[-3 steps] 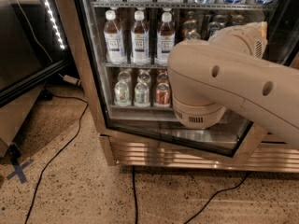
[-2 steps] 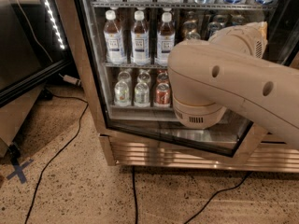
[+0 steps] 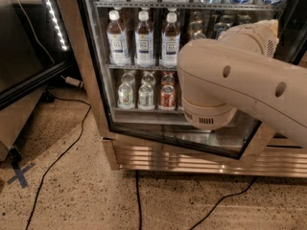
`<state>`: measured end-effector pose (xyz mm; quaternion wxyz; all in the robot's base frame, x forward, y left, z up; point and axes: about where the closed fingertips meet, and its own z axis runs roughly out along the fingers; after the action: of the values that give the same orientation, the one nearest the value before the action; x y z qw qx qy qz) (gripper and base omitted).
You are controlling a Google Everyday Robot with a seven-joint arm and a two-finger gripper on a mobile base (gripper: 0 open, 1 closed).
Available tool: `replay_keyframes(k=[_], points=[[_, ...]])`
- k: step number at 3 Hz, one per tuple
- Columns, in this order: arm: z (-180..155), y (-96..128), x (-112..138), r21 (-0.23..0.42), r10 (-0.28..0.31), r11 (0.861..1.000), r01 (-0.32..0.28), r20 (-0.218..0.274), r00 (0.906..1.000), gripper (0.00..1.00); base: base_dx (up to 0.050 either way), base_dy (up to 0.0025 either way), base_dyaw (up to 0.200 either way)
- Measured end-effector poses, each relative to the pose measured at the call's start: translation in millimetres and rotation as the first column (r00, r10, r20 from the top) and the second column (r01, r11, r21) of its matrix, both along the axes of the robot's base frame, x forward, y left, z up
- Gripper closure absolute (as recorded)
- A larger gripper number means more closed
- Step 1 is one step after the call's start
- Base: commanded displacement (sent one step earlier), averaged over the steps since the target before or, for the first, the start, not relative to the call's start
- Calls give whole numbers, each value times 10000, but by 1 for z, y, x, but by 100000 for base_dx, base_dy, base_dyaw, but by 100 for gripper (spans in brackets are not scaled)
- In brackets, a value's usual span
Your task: Close left fridge door
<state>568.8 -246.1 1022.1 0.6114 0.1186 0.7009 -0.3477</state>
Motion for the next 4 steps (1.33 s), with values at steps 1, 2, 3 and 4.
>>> replay_keyframes(k=[1, 2, 3, 4], points=[[4, -4, 4, 30, 17, 10000, -17, 85, 10000, 100, 0, 0, 0], [13, -16, 14, 190, 217, 9996, -220, 175, 9996, 100, 0, 0, 0], [14, -19, 13, 163, 237, 9996, -240, 183, 9996, 100, 0, 0, 0], [15, -19, 12, 166, 253, 9995, -256, 180, 9995, 100, 0, 0, 0]])
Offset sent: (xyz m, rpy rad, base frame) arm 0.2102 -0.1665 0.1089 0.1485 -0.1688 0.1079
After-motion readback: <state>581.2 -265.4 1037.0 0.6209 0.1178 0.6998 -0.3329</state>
